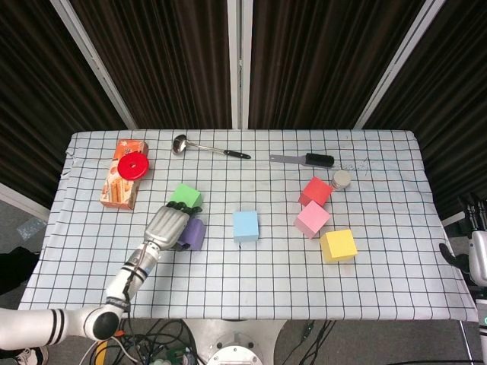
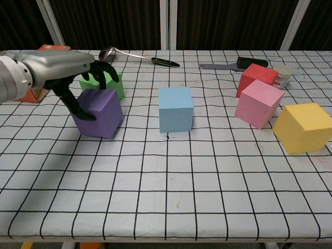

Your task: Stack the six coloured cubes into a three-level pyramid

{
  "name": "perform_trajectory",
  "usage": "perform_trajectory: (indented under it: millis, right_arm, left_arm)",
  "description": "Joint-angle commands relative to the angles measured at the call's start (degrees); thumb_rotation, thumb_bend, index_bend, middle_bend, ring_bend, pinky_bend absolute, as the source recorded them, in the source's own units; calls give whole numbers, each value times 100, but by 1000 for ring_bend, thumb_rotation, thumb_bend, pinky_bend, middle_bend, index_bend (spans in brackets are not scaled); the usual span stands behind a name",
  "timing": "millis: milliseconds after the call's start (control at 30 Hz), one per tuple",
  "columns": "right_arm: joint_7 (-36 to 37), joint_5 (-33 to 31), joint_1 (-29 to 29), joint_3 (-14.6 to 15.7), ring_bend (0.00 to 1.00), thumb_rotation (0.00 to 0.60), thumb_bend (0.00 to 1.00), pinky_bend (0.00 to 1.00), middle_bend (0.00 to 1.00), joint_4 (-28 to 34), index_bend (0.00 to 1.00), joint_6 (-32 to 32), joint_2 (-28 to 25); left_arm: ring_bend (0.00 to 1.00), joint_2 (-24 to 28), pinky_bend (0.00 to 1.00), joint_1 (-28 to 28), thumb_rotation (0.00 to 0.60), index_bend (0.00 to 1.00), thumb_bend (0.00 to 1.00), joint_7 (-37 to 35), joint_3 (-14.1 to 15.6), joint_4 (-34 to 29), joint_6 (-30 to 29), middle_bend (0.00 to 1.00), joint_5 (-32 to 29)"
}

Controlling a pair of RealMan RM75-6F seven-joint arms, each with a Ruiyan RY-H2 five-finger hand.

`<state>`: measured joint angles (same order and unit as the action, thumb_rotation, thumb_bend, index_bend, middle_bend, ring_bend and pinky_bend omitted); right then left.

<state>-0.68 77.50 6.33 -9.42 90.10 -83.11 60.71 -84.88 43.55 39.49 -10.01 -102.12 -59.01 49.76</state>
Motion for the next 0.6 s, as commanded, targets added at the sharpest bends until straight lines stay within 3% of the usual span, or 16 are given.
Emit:
perform_trajectory:
  millis: [33, 267, 600]
  right_arm:
    - [18, 16, 4, 7, 0, 600, 185, 0, 0, -3, 0, 2, 11]
    - [78, 59, -51, 18, 0, 600, 185, 0, 0, -5, 0, -96, -17]
    - [157, -34, -83, 19, 0, 600, 185, 0, 0, -101, 0, -49, -2]
  left_arm:
    - [232, -464, 228, 354, 600, 206, 219, 631, -289, -301, -531, 594, -589]
    - [236, -877, 227, 639, 600, 206, 218, 1041, -378, -234, -934, 597, -1063]
    - [245, -1104, 227, 815, 600, 215, 219, 943, -456, 257, -966, 607, -1320]
